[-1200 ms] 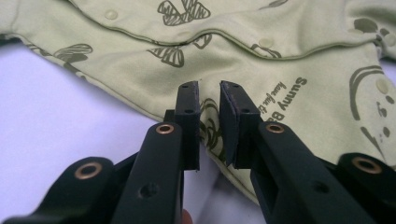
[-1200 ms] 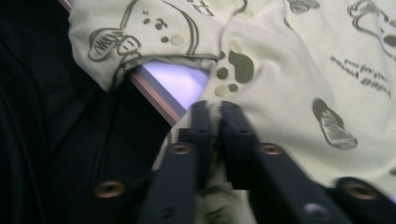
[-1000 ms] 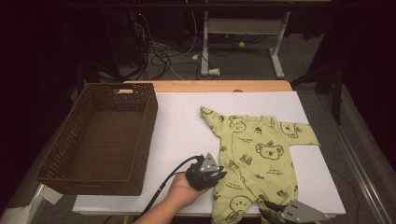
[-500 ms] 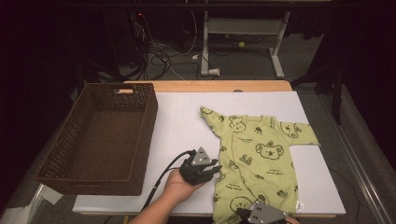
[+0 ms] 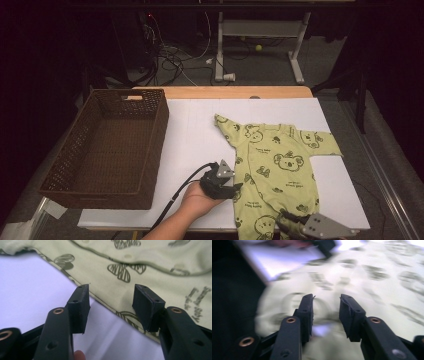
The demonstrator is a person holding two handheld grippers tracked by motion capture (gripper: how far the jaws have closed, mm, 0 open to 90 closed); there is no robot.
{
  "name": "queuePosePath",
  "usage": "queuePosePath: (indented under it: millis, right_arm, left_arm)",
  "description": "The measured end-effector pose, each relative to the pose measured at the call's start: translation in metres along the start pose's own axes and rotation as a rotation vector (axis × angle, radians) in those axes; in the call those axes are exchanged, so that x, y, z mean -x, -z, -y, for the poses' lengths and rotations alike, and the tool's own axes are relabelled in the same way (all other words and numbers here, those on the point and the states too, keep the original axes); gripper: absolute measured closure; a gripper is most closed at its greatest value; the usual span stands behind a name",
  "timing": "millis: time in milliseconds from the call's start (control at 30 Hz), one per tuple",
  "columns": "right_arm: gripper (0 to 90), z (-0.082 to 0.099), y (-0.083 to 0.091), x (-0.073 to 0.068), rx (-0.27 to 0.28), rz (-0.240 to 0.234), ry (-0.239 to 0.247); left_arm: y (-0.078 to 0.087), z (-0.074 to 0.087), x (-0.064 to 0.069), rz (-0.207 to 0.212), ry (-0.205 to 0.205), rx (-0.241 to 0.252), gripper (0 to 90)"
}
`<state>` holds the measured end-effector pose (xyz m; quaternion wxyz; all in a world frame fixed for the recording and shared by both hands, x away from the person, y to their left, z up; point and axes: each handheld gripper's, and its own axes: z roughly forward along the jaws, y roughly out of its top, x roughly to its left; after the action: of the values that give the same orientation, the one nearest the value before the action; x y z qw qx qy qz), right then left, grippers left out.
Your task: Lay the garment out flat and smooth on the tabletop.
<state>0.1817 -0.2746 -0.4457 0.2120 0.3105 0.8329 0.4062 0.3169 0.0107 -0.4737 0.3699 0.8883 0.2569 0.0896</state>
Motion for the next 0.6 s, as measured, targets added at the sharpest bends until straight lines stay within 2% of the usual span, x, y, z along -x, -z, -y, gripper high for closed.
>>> queuePosePath:
  millis: [100,167,233,267,300,333,367,467,600]
  right_arm:
    - [60.8,0.010,0.007,0.032,-0.010,0.105,-0.102]
    - [58.6,0.018,0.011,0.051,-0.017,0.178,-0.172]
    - [55.8,0.026,0.011,0.069,-0.037,0.223,-0.237]
    - [54.0,0.029,0.008,0.076,-0.055,0.237,-0.271]
    - [52.2,0.033,0.005,0.083,-0.070,0.225,-0.310]
    - [51.7,0.035,0.001,0.088,-0.081,0.209,-0.337]
    - [51.4,0.037,-0.003,0.090,-0.105,0.213,-0.347]
    - [52.6,0.036,-0.003,0.088,-0.103,0.221,-0.324]
    - [55.3,0.041,0.003,0.086,-0.108,0.224,-0.334]
  left_arm:
    - [0.000,0.000,0.004,0.033,0.002,-0.002,49.8]
    - [0.000,0.000,0.007,0.041,-0.010,-0.001,58.8]
    - [-0.001,0.000,0.008,0.055,-0.003,-0.001,66.4]
    - [-0.001,0.000,0.008,0.058,-0.001,-0.001,70.4]
    - [-0.001,0.000,0.008,0.064,-0.001,0.000,74.5]
    - [0.000,0.000,0.009,0.052,-0.004,0.000,78.8]
    - [0.000,0.000,0.011,0.040,-0.012,0.002,81.6]
    - [0.002,0.000,0.009,0.033,-0.004,0.005,82.7]
    - [0.007,0.003,0.003,0.020,0.008,0.013,82.7]
